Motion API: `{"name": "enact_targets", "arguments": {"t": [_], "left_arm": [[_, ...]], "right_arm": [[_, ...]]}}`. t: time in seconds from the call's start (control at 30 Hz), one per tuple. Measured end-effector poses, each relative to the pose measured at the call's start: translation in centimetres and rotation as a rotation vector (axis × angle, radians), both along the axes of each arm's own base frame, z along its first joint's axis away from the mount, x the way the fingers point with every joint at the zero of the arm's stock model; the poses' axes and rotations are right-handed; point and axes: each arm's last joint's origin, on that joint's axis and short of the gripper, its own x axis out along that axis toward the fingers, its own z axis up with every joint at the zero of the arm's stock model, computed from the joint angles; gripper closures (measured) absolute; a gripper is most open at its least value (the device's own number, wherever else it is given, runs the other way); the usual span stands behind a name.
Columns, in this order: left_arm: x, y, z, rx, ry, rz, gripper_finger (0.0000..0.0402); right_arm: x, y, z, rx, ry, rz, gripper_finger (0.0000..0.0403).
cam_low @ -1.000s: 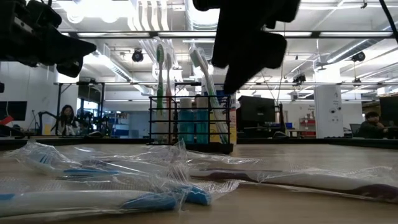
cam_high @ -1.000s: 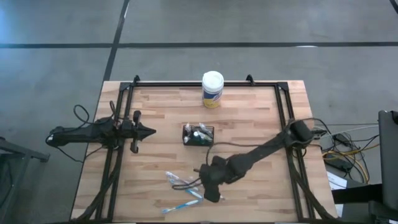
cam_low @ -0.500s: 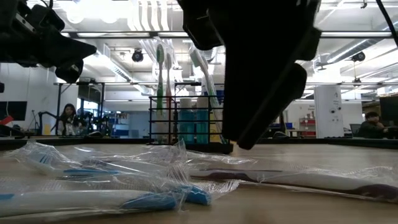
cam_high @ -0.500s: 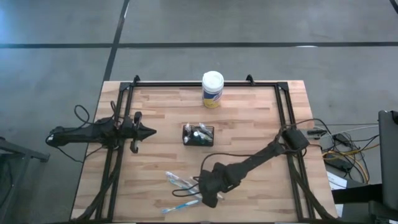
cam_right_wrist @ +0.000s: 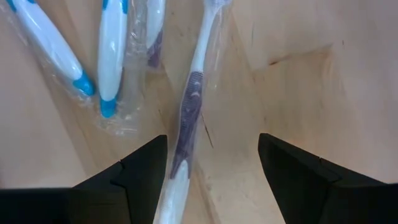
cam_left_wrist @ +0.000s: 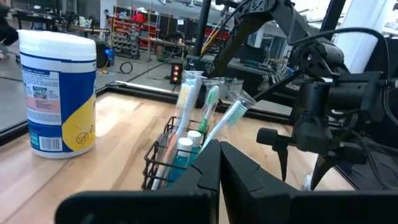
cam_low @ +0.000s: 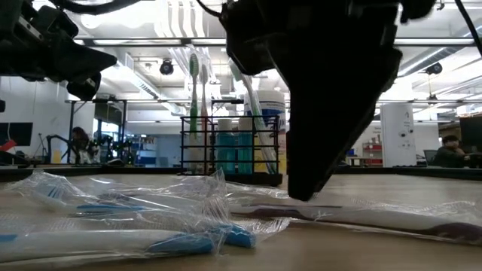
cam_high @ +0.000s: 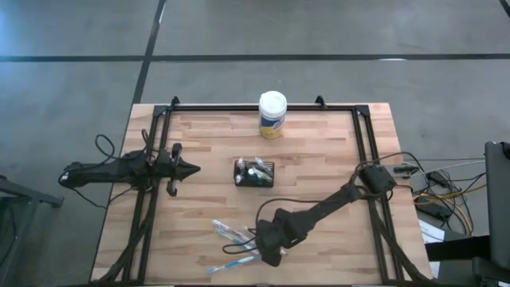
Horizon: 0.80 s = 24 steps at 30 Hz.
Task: Pick & Place toothbrushing station
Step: Put the right violet toothbrush into the black wire organizer
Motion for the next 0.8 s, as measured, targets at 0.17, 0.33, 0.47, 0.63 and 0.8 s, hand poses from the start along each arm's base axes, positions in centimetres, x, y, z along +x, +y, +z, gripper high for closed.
{"name": "enact_targets", "arguments": {"t": [0.17,0.33,0.47,0.63,0.8], "left_arm": [[0.0,0.0,0.0,0.001,0.001,-0.001,0.0394],[0.0,0.0,0.0,0.001,0.001,0.0,0.0394],[0.0,0.0,0.0,-0.001,0.002,-0.001,0.0394],[0.0,0.0,0.0,0.005,0.003,0.0,0.0394],[0.0,0.0,0.0,0.034,0.003,-0.002,0.0394]], "right_arm": [[0.0,0.0,-0.9,-0.02,0.029,0.013,0.0159],[0.0,0.0,-1.7,-0.049,0.046,0.035,0.0182],[-0.1,-0.2,-1.7,-0.082,0.053,0.047,0.0231],[-0.4,-0.7,-1.0,-0.131,0.052,0.081,0.0327],[-0.8,-1.5,0.6,-0.192,0.052,0.111,0.0386]]}}
